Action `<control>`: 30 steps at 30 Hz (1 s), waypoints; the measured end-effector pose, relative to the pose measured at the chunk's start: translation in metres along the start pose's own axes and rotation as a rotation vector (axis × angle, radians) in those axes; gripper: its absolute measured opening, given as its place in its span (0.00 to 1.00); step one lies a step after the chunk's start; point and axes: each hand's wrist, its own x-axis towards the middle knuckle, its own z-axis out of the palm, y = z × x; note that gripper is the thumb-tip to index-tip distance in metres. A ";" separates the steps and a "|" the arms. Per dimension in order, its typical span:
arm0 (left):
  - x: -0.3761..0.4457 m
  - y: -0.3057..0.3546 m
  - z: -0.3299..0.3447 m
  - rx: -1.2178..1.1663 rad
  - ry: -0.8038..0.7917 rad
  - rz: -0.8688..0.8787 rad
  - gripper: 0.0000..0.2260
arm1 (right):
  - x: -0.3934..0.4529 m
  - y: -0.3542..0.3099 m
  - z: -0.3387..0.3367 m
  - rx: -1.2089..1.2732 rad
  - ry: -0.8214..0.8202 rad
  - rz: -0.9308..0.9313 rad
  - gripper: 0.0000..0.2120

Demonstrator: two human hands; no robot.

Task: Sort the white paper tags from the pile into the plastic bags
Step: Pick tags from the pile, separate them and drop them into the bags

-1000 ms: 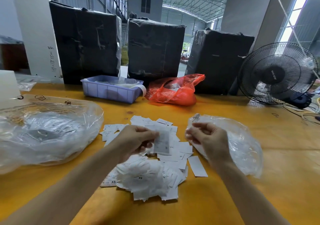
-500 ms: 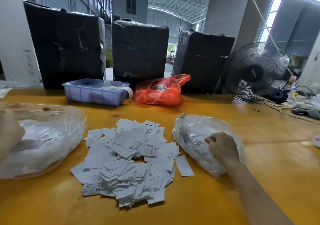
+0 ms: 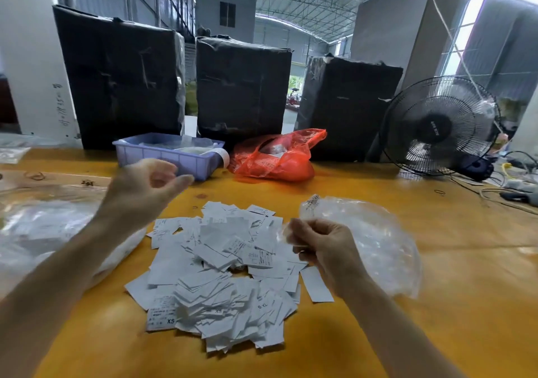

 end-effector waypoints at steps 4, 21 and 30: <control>-0.030 0.022 0.050 -0.460 -0.702 -0.238 0.27 | -0.010 0.010 0.024 -0.075 -0.166 -0.036 0.10; -0.031 -0.011 0.072 -0.604 -0.405 -0.460 0.07 | 0.010 0.045 -0.002 -1.227 -0.145 -0.251 0.19; -0.028 -0.017 0.072 -0.666 -0.325 -0.508 0.10 | 0.023 0.055 0.033 -1.263 -0.240 -0.267 0.27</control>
